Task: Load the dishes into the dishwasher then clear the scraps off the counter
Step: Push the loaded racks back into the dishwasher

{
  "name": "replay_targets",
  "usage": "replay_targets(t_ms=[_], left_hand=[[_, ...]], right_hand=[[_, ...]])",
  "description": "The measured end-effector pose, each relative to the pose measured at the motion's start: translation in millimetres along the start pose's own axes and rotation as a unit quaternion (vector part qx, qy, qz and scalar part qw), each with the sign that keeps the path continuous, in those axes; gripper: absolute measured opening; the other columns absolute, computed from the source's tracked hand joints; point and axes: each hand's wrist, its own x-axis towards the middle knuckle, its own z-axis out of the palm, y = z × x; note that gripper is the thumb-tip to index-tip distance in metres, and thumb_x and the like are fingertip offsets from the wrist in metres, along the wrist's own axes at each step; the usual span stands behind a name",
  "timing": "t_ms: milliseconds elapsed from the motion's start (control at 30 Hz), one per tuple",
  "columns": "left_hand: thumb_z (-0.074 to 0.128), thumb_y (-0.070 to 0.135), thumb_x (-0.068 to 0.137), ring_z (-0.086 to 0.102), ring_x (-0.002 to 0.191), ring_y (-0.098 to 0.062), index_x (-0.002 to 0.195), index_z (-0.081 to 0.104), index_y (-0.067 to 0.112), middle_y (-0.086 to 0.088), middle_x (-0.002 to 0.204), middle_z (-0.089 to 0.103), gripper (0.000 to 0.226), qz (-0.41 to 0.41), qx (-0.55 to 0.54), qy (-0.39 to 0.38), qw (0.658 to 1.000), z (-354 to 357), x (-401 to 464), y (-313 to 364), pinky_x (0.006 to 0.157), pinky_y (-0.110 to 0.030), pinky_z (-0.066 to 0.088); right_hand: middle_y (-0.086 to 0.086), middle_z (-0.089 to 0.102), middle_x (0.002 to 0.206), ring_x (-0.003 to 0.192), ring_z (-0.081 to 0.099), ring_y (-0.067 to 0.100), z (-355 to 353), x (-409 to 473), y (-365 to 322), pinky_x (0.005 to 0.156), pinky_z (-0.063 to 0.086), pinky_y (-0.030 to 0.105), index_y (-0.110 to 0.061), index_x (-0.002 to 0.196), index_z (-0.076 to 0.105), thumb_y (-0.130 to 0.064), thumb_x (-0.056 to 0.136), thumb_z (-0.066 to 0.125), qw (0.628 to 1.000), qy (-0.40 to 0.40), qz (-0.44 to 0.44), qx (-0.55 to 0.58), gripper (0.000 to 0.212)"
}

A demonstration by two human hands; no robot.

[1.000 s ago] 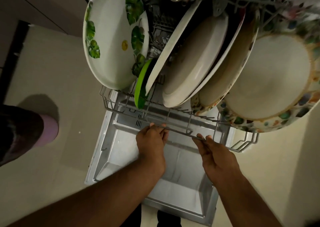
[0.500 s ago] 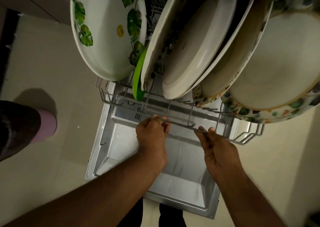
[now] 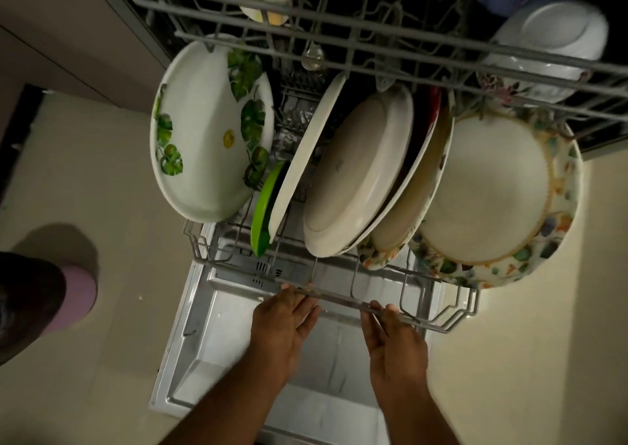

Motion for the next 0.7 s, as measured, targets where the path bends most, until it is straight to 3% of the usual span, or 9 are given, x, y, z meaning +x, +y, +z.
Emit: replay_targets(t_ms=[133,267,367,433,500,700], left_hand=[[0.059,0.009,0.104,0.076,0.102,-0.025,0.118,0.069,0.0,-0.015,0.111,0.078,0.019,0.005,0.052,0.021,0.998,-2.8,-5.6,-6.4,0.076,-0.031,0.064],[0.054,0.003,0.104,0.076,0.08,-0.025,0.098,0.066,-0.003,-0.018,0.098,0.077,0.015,0.001,0.122,0.034,0.992,4.5,-36.0,-0.7,0.071,-0.033,0.062],[0.053,0.018,0.108,0.079,0.089,-0.027,0.112,0.067,0.002,-0.015,0.096,0.08,0.021,0.012,0.209,-0.053,0.976,25.8,-81.9,15.2,0.08,-0.038,0.064],[0.053,0.022,0.108,0.079,0.095,-0.026,0.117,0.069,0.004,-0.014,0.1,0.08,0.026,0.041,0.217,-0.135,0.966,48.0,-108.7,29.6,0.087,-0.038,0.064],[0.052,0.022,0.108,0.078,0.1,-0.023,0.12,0.071,0.005,-0.012,0.105,0.08,0.028,0.054,0.199,-0.179,0.962,67.3,-117.8,41.5,0.092,-0.037,0.063],[0.052,0.021,0.108,0.078,0.098,-0.022,0.11,0.073,0.006,-0.009,0.098,0.081,0.026,0.065,0.183,-0.085,0.977,60.8,-102.2,41.7,0.085,-0.034,0.061]], right_hand=[[0.011,0.076,0.088,0.094,0.074,0.025,-6.2,-3.2,2.7,0.083,0.063,0.04,-0.009,0.093,0.062,-0.005,0.104,0.059,1.0,0.007,-0.001,0.005,0.011],[0.012,0.075,0.087,0.092,0.073,0.024,-11.9,2.2,0.1,0.077,0.065,0.035,-0.005,0.095,0.064,-0.004,0.104,0.058,1.0,0.01,0.018,0.009,0.011],[0.017,0.076,0.103,0.105,0.073,0.026,-13.6,7.5,5.6,0.078,0.065,0.034,0.001,0.11,0.066,-0.009,0.107,0.055,1.0,-0.011,0.027,0.008,0.015],[0.023,0.072,0.122,0.118,0.069,0.029,-13.7,10.4,10.3,0.094,0.059,0.04,0.008,0.13,0.06,-0.011,0.109,0.052,0.999,-0.023,0.034,0.032,0.029],[0.026,0.068,0.131,0.123,0.067,0.031,-10.5,9.3,13.3,0.107,0.052,0.044,0.01,0.136,0.056,-0.012,0.109,0.051,0.997,-0.028,0.044,0.053,0.035],[0.028,0.069,0.127,0.122,0.068,0.035,3.7,-1.9,28.8,0.111,0.05,0.048,0.008,0.136,0.056,-0.005,0.106,0.053,0.993,-0.043,0.101,0.037,0.032]])
